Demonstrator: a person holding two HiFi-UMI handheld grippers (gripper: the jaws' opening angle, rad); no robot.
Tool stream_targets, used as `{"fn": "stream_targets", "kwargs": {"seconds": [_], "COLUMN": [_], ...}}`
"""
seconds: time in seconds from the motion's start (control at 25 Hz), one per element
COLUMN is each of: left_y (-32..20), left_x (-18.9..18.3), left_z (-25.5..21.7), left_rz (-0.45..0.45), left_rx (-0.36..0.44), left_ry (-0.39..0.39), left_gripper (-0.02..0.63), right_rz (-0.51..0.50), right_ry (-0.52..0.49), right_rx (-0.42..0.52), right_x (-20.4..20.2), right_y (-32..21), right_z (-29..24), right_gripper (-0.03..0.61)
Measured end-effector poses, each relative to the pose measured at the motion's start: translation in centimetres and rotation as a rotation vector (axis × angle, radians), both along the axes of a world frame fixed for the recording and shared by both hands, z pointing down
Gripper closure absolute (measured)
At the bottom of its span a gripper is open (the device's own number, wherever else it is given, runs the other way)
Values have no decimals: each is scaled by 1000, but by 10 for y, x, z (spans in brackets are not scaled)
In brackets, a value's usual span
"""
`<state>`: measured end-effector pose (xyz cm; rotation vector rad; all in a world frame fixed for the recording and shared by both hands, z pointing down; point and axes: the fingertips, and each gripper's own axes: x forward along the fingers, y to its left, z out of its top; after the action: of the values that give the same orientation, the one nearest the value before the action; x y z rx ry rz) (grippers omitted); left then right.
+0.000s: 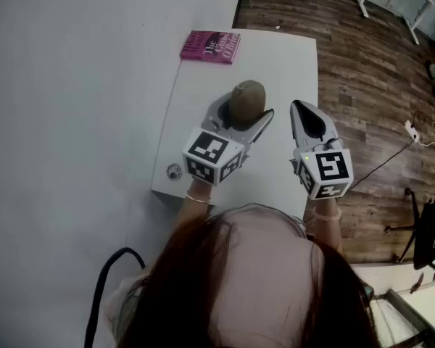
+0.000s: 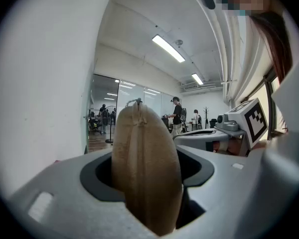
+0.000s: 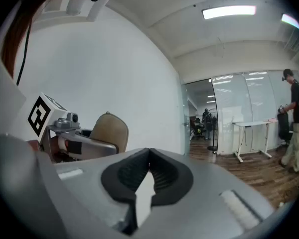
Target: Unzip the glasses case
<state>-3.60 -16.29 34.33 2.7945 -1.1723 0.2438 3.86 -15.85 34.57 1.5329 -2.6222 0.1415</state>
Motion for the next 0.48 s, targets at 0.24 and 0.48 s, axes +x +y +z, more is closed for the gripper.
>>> {"fn": "stream_targets", "kwargs": {"seconds": [0.24,0.48], "left_y": [-1,0], "left_x": [2,1], "left_z": [2,7], "left_rz": [12,37], "left_rx": [0,-9], "left_ry": [-23,-45], "left_gripper": [311,311], "right_rz": [10,-33], "right_ry": [-34,-50], "right_rx": [-31,-22], "right_x": [2,-2], "right_y": [3,6], "right_z": [-5,-6], "right_gripper": [575,575]}}
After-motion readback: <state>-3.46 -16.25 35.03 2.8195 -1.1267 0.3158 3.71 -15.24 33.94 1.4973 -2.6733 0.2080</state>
